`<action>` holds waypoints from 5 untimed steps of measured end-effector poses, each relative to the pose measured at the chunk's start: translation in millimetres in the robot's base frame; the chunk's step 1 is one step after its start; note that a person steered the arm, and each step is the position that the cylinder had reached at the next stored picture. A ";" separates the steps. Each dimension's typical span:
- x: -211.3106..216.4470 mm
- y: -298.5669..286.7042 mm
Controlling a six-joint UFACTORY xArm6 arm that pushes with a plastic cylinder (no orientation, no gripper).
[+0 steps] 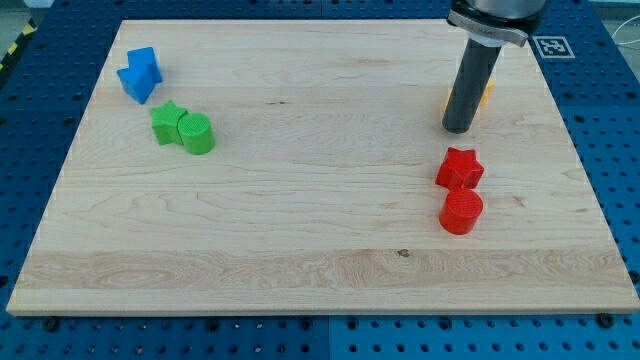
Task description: Slide the red star along with red circle down
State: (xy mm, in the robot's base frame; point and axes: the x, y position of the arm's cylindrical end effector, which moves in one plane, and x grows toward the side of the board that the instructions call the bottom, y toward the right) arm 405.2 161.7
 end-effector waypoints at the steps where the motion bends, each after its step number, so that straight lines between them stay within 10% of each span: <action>1: 15.7 0.0; 5: 90.2 0.0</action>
State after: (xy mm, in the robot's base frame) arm 495.5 161.8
